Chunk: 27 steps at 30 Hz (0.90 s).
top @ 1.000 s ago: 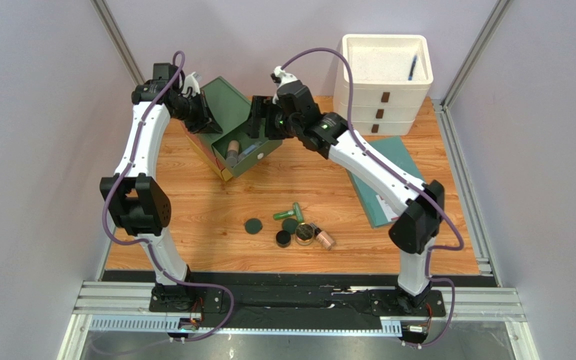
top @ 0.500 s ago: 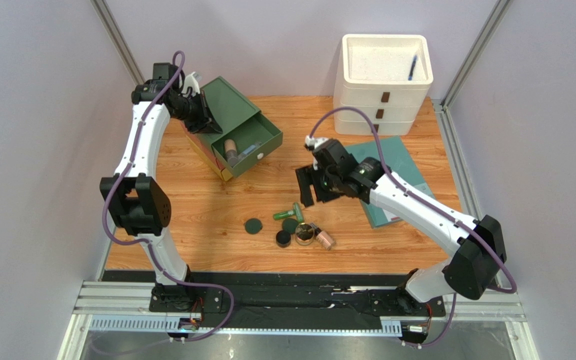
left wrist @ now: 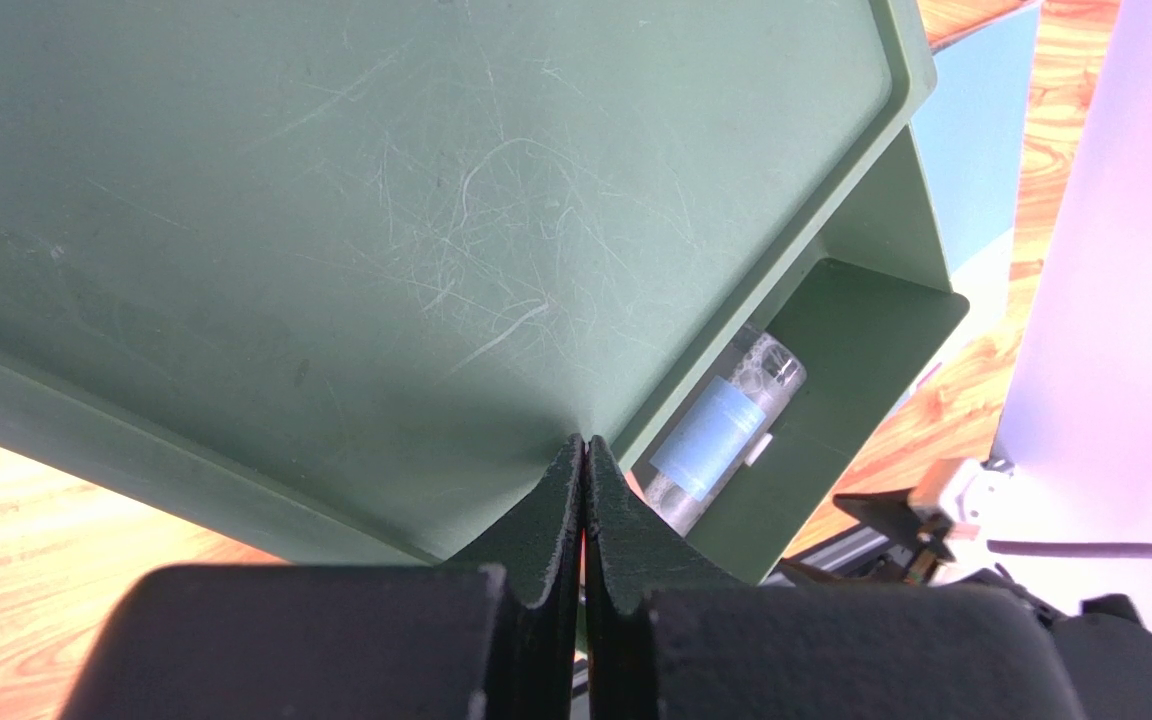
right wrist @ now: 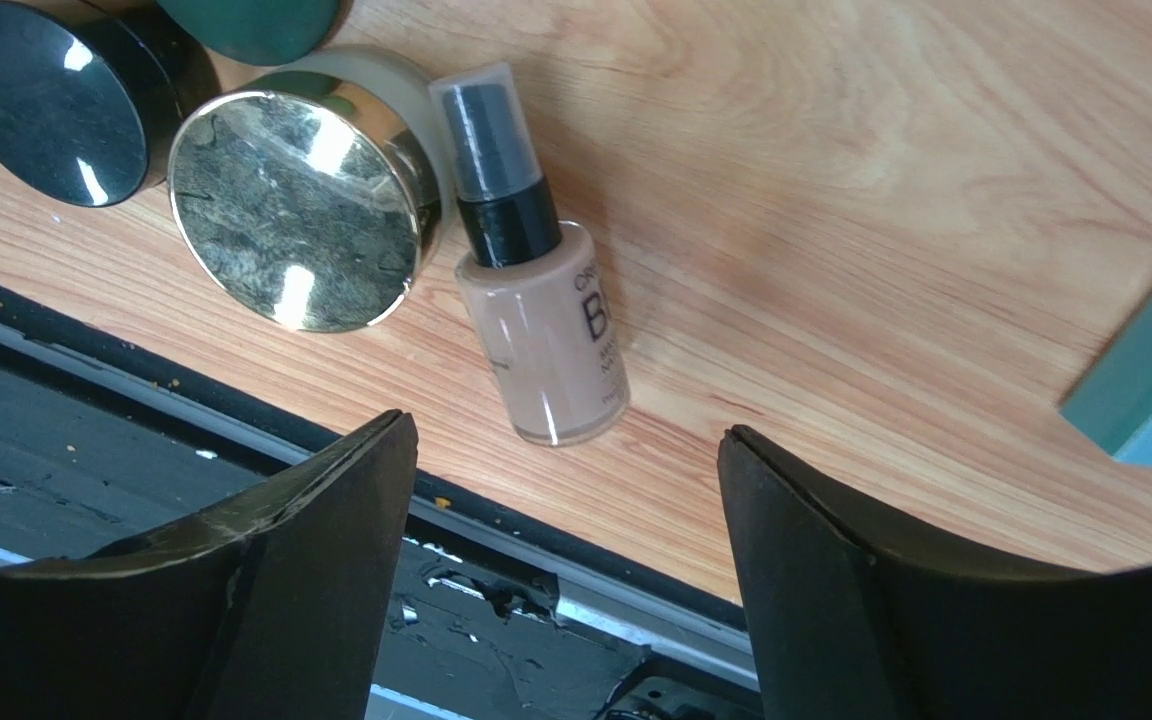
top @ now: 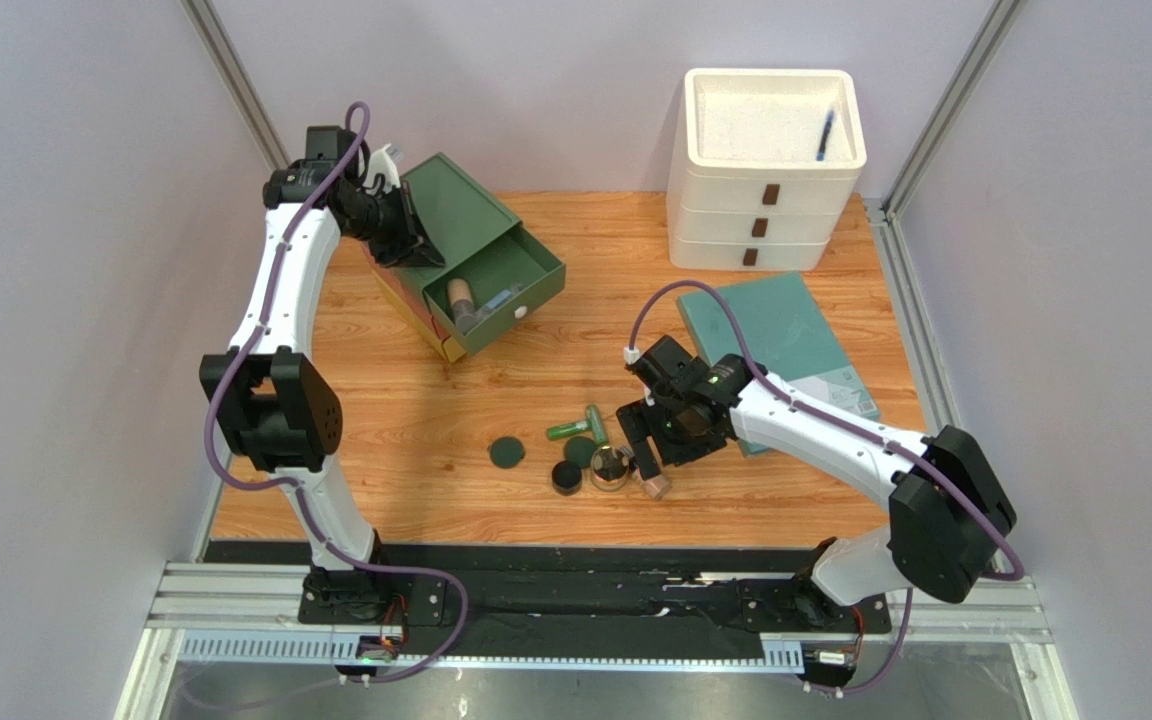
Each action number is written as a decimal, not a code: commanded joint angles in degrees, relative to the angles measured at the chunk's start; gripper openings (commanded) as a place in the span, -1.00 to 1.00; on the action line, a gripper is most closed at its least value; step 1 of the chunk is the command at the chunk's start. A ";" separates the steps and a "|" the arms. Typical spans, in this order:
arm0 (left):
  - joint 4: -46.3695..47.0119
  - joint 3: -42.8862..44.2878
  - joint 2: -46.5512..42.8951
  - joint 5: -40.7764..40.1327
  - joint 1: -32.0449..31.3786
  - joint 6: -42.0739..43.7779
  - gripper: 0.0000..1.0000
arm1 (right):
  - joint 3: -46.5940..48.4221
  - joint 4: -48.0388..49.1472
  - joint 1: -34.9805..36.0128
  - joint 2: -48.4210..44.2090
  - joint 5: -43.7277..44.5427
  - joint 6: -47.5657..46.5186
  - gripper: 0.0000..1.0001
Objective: Organize the makeup
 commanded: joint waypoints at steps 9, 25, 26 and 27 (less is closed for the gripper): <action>-5.02 -3.19 2.66 -7.33 1.07 3.63 -1.00 | -2.50 6.45 0.96 8.75 0.46 1.18 0.20; -5.81 -2.13 2.84 -7.15 1.16 3.89 -1.00 | 10.91 1.45 0.87 4.37 14.97 1.19 -1.00; -5.81 -2.13 2.75 -7.15 1.25 3.98 -1.00 | 12.77 1.44 0.87 3.75 13.84 0.75 -1.00; -5.81 -2.13 2.84 -7.15 1.25 3.98 -1.00 | 14.79 1.53 0.87 3.57 13.04 0.40 -1.00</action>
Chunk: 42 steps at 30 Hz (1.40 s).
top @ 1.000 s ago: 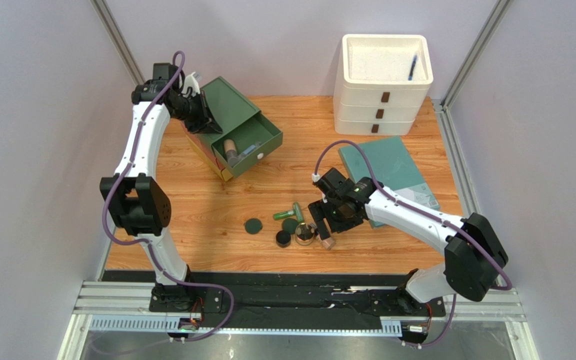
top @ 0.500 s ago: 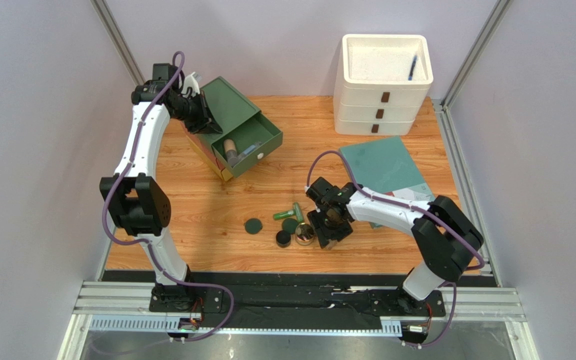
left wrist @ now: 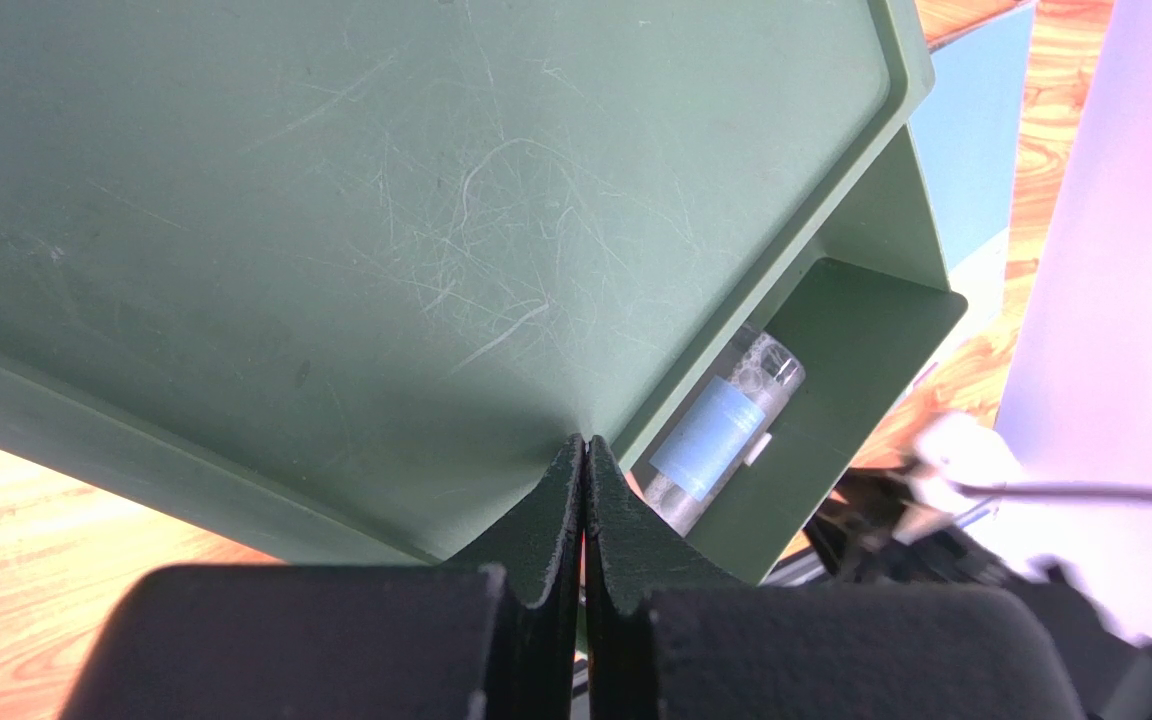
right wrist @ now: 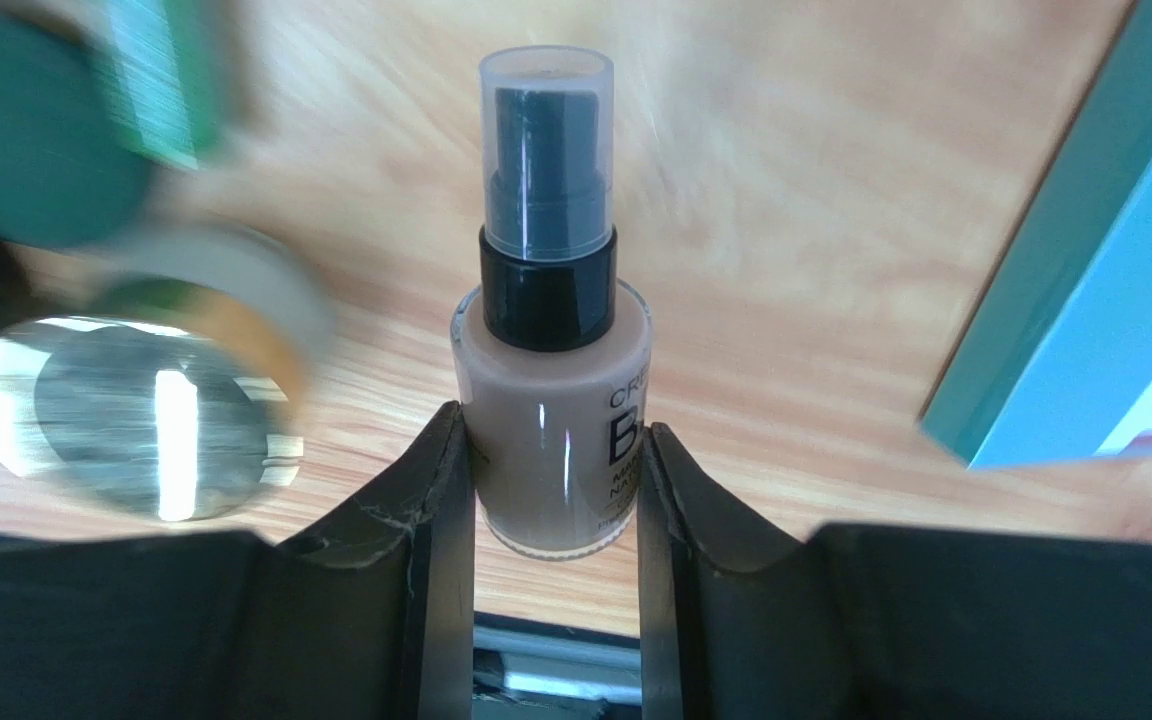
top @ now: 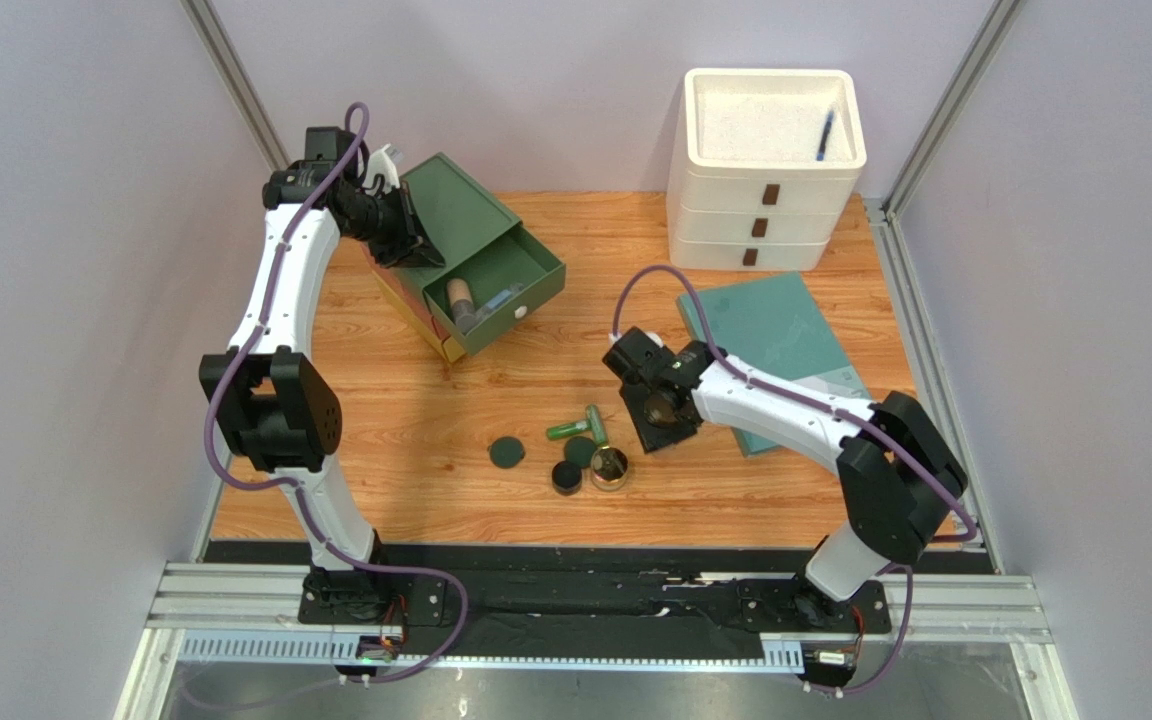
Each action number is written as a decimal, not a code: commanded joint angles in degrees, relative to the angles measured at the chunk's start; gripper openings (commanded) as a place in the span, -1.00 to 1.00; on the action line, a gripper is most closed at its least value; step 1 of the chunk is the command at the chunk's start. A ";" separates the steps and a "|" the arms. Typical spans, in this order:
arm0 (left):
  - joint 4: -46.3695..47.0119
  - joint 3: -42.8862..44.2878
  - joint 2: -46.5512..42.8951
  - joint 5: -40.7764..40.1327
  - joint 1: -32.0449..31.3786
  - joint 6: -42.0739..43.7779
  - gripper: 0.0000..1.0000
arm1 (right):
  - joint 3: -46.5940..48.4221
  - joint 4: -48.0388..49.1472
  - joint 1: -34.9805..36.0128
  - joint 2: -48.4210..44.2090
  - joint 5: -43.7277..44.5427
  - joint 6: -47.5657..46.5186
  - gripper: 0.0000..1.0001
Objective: Organize the makeup
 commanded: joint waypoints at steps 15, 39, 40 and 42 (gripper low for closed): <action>-6.38 -0.88 3.36 -6.97 0.96 4.04 -1.00 | 44.24 12.82 0.08 7.95 -14.86 2.68 -1.00; -7.17 0.70 3.89 -7.50 1.31 4.22 -1.00 | 61.40 14.23 0.79 22.74 -16.11 11.22 0.60; -7.17 0.70 3.89 -7.41 1.31 4.22 -1.00 | 61.05 14.23 0.79 22.30 -15.84 10.96 0.61; -7.17 0.61 3.98 -7.41 1.31 4.22 -1.00 | 60.17 14.58 0.79 21.42 -15.84 10.78 0.57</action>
